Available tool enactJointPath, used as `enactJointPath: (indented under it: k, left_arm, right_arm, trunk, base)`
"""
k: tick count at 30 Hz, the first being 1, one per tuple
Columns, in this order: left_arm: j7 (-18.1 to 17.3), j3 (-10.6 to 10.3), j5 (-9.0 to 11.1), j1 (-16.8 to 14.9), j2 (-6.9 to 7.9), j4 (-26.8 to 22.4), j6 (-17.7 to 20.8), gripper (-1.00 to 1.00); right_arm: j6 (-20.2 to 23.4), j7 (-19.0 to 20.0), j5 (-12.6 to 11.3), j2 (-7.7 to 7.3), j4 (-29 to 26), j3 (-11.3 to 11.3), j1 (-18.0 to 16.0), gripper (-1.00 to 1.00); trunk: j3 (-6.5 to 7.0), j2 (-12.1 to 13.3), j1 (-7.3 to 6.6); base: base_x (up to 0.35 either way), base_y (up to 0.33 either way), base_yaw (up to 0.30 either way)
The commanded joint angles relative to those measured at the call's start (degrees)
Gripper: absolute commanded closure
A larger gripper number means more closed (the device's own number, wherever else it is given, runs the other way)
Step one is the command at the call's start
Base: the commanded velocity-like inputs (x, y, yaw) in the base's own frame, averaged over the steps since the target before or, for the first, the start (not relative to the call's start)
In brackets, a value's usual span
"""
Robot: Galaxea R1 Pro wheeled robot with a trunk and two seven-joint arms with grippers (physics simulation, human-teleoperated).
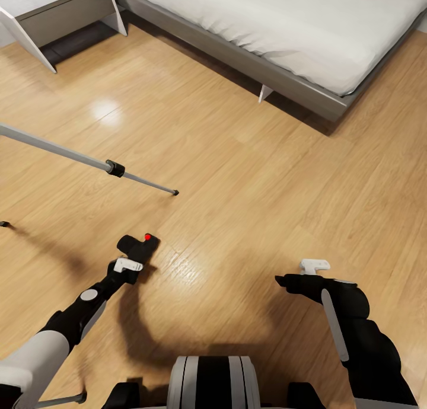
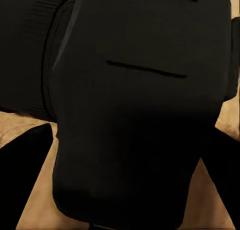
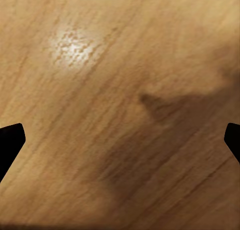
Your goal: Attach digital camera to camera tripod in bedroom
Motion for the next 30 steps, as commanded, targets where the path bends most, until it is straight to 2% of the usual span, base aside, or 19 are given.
enactJointPath:
  k: [1,17,23,24,30]
  left_arm:
    - [0.0,-0.2,0.3,-0.1,0.03,0.4,-0.2,1.00]
    - [0.0,-0.3,0.2,-0.2,-0.30,1.2,-0.6,1.00]
    - [0.0,-0.4,0.0,-0.2,-0.41,-2.2,-2.2,1.00]
    - [-0.7,-0.6,0.1,-0.1,-0.30,-25.4,13.0,1.00]
    - [-1.1,-0.7,0.2,-0.1,-0.55,-27.8,14.6,1.00]
  right_arm:
    - [0.2,0.2,0.1,0.01,0.0,-0.1,0.0,-1.00]
    - [0.2,0.2,0.1,0.06,0.0,-0.1,0.0,-1.00]
    - [0.2,0.2,0.1,-0.01,0.0,-0.1,0.0,-1.00]
    - [0.2,0.2,0.1,-0.02,0.0,-0.1,0.0,-1.00]
    - [0.2,0.2,0.1,-0.02,0.0,-0.1,0.0,-1.00]
  trunk:
    - [-0.03,0.0,-0.01]
    - [-0.03,0.0,-0.01]
    - [-0.03,0.0,-0.01]
    - [-0.03,0.0,-0.01]
    - [-0.03,0.0,-0.01]
  base:
    - [0.000,0.000,0.000]
    - [0.000,0.000,0.000]
    - [0.000,0.000,0.000]
    - [0.000,0.000,0.000]
    - [0.000,0.000,0.000]
